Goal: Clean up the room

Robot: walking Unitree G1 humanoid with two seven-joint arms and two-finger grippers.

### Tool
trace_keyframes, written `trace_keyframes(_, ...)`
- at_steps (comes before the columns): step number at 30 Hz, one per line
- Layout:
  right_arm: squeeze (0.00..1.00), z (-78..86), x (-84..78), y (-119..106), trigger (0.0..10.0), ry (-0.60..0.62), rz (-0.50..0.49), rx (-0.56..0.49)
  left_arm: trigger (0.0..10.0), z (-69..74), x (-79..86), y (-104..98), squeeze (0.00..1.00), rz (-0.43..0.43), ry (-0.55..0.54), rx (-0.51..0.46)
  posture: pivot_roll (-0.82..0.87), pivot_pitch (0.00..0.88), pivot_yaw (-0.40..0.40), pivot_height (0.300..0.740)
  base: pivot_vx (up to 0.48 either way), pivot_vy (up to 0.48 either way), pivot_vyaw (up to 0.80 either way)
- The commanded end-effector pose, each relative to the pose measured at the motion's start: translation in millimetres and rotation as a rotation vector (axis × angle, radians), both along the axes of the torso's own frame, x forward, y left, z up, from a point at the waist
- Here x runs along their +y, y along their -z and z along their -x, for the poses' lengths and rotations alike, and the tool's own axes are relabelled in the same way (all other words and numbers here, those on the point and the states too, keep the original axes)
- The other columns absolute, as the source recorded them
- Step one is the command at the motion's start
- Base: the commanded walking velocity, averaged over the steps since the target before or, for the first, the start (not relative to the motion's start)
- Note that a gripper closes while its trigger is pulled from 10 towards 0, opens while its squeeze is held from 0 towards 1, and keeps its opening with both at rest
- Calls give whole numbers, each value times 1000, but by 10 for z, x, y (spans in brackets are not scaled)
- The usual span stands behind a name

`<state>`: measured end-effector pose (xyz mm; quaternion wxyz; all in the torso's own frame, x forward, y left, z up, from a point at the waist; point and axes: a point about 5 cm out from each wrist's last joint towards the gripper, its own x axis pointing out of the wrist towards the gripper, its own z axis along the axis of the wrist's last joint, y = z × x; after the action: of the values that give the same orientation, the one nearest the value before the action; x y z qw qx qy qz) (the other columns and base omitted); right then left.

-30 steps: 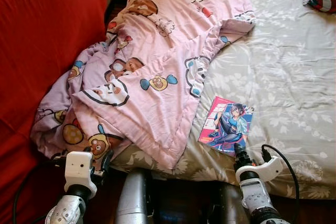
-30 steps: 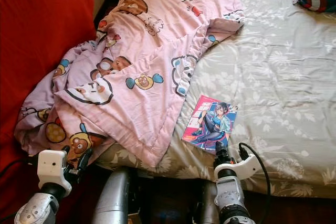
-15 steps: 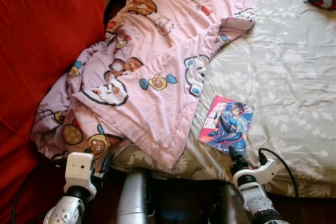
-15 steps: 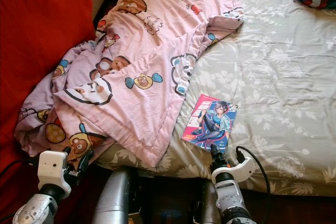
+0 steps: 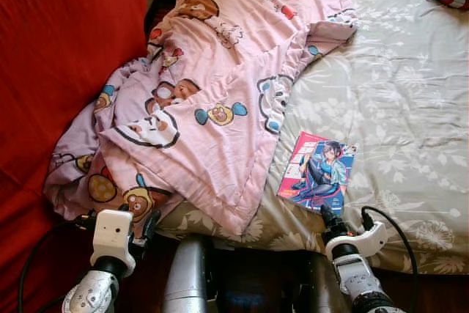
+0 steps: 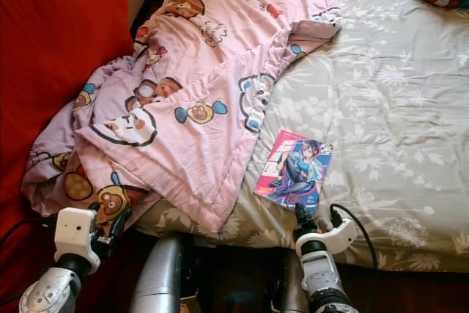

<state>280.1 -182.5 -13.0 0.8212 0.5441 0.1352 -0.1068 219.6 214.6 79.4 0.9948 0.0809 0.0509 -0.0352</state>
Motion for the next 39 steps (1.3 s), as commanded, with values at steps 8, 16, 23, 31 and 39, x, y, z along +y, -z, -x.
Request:
trace_keyframes(8,0,19,-15,20,0,18,0,13,10000,21,-6,54,0,-14,0,27,249,248,51,598,0,0,0)
trace_keyframes(16,0,-33,-62,-39,0,13,66,-6,10000,-22,-40,72,0,-9,1,21,238,230,38,598,0,0,0)
trace_keyframes(23,0,-167,-143,-263,0,71,250,-106,10000,-91,-70,86,0,-1,-11,10,213,209,18,598,0,0,0)
trace_keyframes(31,0,-203,-2,-442,0,57,341,-197,10000,-174,-147,134,0,22,-24,-3,179,184,-18,598,0,0,0)
trace_keyframes(39,0,-52,-47,-426,0,83,476,-138,10000,-194,-184,177,0,35,-41,-14,169,168,-39,598,0,0,0)
